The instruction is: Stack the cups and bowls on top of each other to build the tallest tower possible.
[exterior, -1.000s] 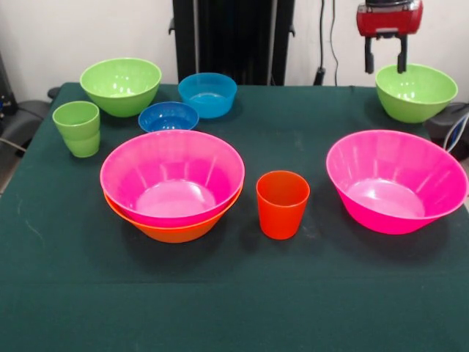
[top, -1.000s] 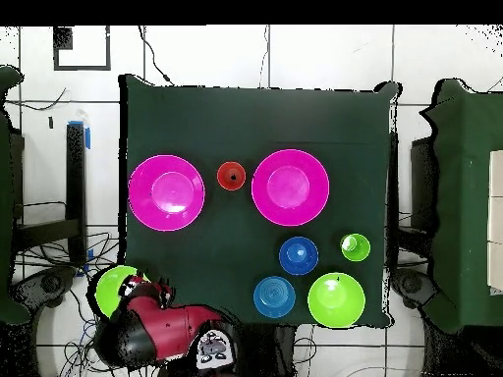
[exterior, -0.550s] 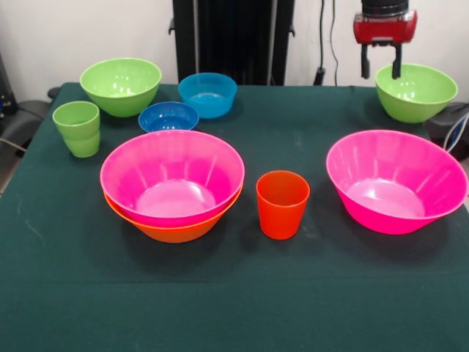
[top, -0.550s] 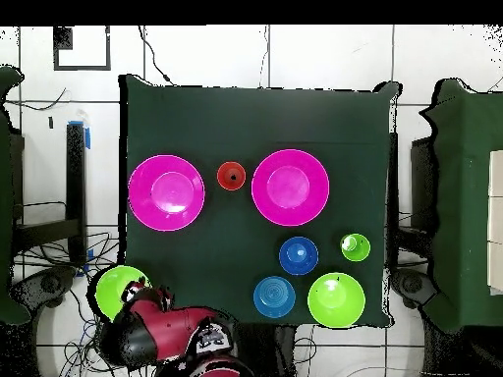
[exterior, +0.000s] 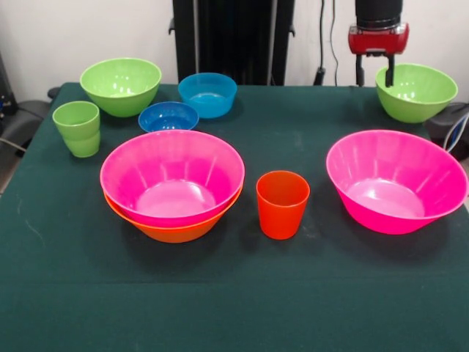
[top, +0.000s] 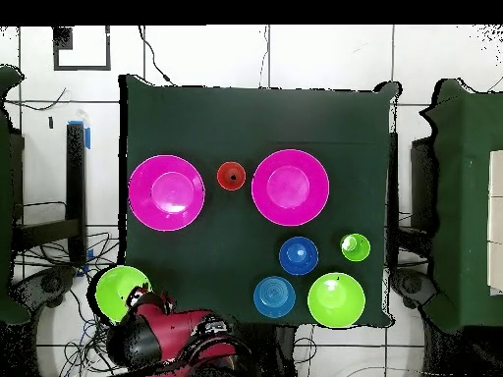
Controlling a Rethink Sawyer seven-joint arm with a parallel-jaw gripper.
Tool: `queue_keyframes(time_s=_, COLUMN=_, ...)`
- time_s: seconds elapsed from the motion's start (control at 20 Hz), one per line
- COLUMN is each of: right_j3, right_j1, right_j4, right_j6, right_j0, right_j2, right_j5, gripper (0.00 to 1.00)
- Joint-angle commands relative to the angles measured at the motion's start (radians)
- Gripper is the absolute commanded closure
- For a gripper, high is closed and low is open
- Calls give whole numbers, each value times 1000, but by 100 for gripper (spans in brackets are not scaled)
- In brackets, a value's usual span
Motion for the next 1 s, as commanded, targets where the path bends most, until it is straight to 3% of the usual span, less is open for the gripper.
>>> queue_keyframes(time_s=0.05, right_j3=-31, right_j1=75, right_j4=31, right_j6=252, right_j0=19, right_j2=102, right_j5=-77, gripper=0)
queue_keyframes(time_s=0.4, right_j3=-45, right_j1=92, right_j4=69, right_j6=276, right_j0=47, right_j2=125, right_j5=-104, gripper=0)
queue_keyframes(time_s=1.0, right_j3=-87, right_j1=128, right_j4=46, right_j6=273, right_j0=45, right_j2=113, right_j5=-111, gripper=0)
